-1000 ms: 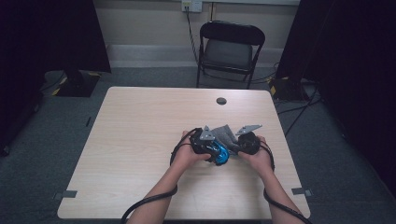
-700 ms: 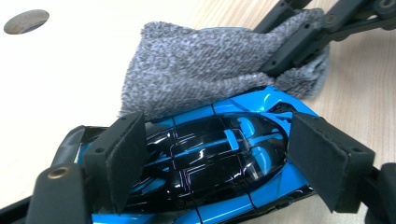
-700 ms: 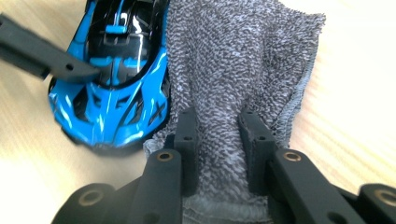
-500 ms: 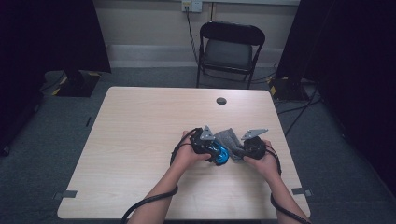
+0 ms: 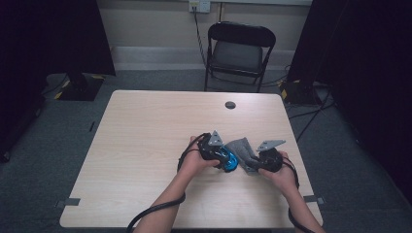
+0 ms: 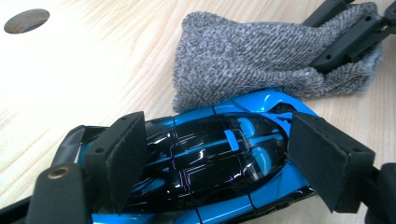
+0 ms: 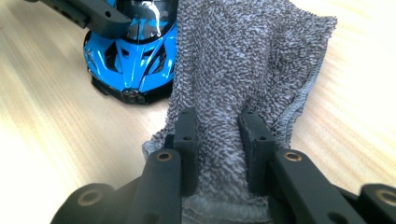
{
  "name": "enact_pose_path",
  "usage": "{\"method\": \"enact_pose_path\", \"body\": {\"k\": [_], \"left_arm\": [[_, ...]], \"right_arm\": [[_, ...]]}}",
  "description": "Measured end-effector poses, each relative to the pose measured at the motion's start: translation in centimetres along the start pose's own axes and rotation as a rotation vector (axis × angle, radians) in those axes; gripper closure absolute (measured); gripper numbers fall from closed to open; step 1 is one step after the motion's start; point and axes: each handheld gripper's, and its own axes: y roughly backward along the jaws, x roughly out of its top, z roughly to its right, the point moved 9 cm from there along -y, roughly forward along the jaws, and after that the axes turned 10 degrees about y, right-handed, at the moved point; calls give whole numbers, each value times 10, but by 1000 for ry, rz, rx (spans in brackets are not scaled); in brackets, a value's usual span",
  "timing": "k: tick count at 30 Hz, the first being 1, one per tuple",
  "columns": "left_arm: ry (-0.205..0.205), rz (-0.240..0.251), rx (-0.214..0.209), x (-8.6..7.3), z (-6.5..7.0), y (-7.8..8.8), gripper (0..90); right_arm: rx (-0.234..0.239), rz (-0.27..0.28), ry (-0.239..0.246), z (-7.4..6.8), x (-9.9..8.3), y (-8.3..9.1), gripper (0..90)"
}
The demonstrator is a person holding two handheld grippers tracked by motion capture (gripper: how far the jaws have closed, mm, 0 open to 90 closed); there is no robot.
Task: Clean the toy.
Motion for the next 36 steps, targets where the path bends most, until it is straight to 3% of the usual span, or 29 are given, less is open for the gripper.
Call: {"method": "enact_pose_path", "body": {"k": [36], "left_arm": [[3, -11, 3, 1, 0, 0, 199]], "right_arm": [[29, 13, 4, -22, -25, 26, 717]]}}
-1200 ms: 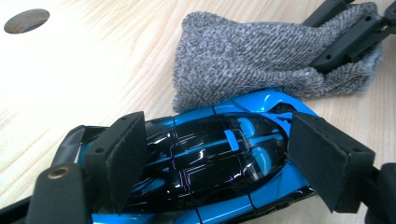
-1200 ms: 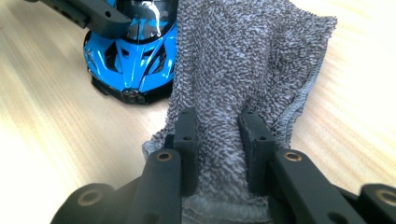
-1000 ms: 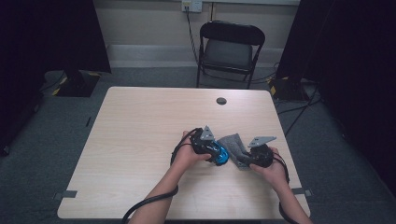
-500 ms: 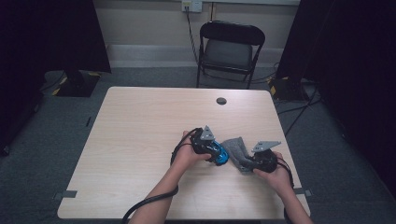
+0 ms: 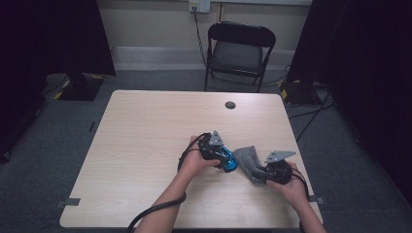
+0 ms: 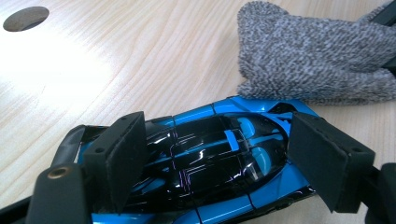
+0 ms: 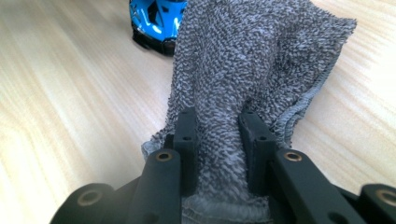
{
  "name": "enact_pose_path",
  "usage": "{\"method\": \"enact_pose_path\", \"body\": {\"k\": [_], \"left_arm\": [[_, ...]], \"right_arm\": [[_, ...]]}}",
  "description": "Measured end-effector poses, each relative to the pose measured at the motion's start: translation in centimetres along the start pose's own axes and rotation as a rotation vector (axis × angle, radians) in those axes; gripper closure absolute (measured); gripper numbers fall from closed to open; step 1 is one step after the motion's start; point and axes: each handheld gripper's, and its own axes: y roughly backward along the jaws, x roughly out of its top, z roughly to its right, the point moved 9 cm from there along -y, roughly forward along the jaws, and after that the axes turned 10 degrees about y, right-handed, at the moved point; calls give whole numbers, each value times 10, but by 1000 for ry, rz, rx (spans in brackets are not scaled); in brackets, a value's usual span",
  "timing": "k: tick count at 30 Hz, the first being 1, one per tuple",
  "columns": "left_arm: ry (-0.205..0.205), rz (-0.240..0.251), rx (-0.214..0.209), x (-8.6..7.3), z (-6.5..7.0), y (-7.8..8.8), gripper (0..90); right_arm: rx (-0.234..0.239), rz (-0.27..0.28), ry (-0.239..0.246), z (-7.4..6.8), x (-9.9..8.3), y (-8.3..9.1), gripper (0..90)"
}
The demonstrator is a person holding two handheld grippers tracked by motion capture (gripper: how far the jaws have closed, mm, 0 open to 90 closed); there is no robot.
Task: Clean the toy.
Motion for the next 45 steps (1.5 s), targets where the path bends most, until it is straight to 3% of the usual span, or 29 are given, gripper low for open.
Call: {"method": "enact_pose_path", "body": {"k": [17, 24, 31, 35, 45], "left_arm": [[2, 5, 4, 0, -1, 0, 199], [6, 12, 3, 0, -1, 0, 199], [3, 10, 5, 0, -1, 0, 199], [2, 13, 4, -1, -1, 0, 199], [2, 14, 3, 0, -1, 0, 198]], "right_arm": [[19, 2, -13, -11, -10, 12, 717], [25, 48, -61, -8, -7, 19, 718], [-7, 77, -67, 4, 7, 26, 719], [-35, 125, -102, 16, 20, 29, 719], [-73, 80, -75, 42, 44, 11, 718]]}}
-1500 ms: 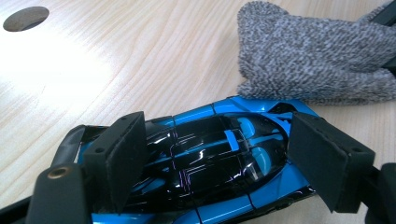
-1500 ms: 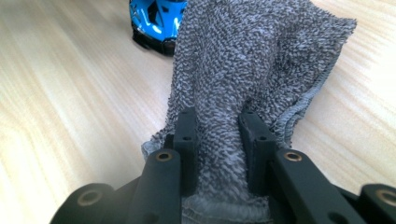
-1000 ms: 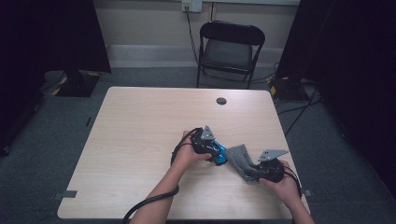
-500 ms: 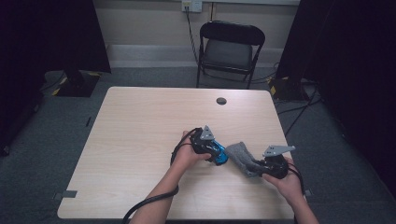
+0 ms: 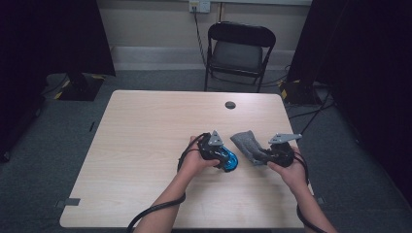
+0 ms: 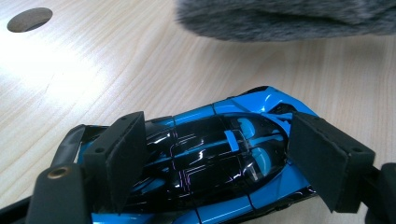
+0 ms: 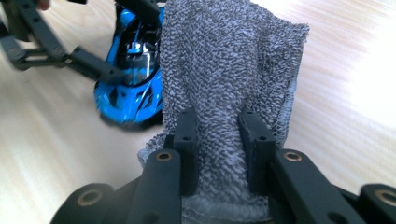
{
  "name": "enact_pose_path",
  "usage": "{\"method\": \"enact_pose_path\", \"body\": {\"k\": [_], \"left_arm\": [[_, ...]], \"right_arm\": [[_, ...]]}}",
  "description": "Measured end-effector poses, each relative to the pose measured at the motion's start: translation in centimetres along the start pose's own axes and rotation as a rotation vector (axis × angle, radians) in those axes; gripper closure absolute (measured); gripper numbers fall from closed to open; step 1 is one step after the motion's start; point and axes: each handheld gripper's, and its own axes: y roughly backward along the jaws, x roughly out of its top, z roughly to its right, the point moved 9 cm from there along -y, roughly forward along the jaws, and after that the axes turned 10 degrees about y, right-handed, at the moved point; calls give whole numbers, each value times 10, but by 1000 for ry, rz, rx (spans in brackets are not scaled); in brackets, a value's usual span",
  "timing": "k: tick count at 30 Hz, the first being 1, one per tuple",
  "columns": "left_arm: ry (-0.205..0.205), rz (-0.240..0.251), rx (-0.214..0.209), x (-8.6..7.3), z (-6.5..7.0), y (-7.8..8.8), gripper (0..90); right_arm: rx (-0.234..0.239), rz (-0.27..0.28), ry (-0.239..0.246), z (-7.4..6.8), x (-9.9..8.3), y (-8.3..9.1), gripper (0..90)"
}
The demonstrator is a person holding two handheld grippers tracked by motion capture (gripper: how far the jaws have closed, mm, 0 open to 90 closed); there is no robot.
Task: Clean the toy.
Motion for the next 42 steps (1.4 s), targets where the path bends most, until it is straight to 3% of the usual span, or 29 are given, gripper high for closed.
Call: {"method": "enact_pose_path", "body": {"k": [16, 26, 34, 37, 42], "left_arm": [[3, 9, -5, 0, 1, 0, 199], [-8, 4, -9, -1, 1, 0, 199], [-8, 8, -8, -1, 1, 0, 199], [-8, 8, -9, -1, 1, 0, 199], [-8, 8, -9, -1, 1, 0, 199]], "right_arm": [[-42, -38, 21, 17, 24, -43, 715], [-36, -64, 46, 8, 35, -71, 713], [-46, -96, 61, 6, 33, -86, 708], [-22, -85, 36, 3, 33, -90, 706], [-1, -100, 35, 0, 31, -93, 673]]}}
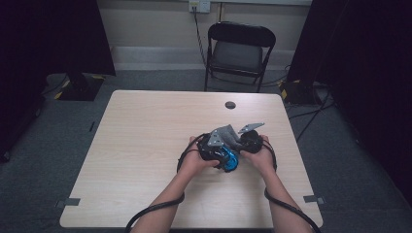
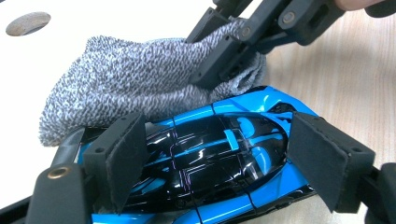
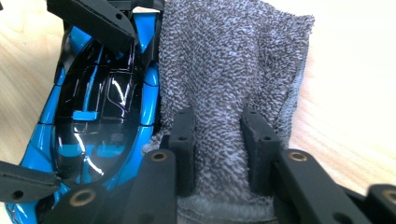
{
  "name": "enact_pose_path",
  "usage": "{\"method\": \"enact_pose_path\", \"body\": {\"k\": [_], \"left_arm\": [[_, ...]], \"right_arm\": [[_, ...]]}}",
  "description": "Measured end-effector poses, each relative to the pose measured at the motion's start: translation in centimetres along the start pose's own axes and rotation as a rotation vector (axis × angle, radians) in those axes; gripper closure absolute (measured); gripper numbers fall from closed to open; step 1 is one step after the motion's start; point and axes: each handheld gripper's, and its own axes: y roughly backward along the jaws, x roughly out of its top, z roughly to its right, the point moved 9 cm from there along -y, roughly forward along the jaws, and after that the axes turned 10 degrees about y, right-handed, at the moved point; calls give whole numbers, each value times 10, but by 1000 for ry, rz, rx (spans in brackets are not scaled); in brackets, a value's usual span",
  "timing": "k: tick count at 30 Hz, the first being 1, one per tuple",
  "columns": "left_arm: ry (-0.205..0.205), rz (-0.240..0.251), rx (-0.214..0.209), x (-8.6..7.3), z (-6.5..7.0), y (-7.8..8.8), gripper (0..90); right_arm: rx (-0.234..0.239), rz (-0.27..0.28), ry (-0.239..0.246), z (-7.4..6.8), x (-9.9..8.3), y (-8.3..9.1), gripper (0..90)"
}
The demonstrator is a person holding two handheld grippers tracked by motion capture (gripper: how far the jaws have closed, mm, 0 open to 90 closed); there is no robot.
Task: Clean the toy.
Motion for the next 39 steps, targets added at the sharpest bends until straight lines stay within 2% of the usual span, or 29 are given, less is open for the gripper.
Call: {"method": "enact_pose_path", "body": {"k": [5, 8, 12, 17, 20, 21, 24, 29, 35, 39], "left_arm": [[1, 3, 1, 0, 0, 0, 199], [0, -1, 1, 0, 0, 0, 199], [-1, -1, 1, 0, 0, 0, 199], [-1, -2, 1, 0, 0, 0, 199], [-1, 5, 0, 0, 0, 0, 199], [0, 8, -1, 0, 0, 0, 199], [1, 11, -1, 0, 0, 0, 199], [0, 5, -1, 0, 0, 0, 199], [1, 9, 0, 0, 0, 0, 199], [1, 7, 0, 0, 0, 0, 199]], "right_arm": [[-40, 18, -10, 2, 3, 3, 569], [-52, 36, -23, 3, 4, 6, 564], [-67, 67, -66, 6, 7, 9, 549], [-82, 98, -99, 7, 14, 4, 560], [-101, 77, -120, 6, 14, -3, 568], [-88, 75, -137, 5, 14, -7, 573], [-94, 59, -146, 3, 11, -15, 617], [-78, 67, -174, 4, 10, -16, 670], [-82, 34, -124, 2, 9, -16, 717], [-66, 26, -108, 3, 7, -13, 733]]}}
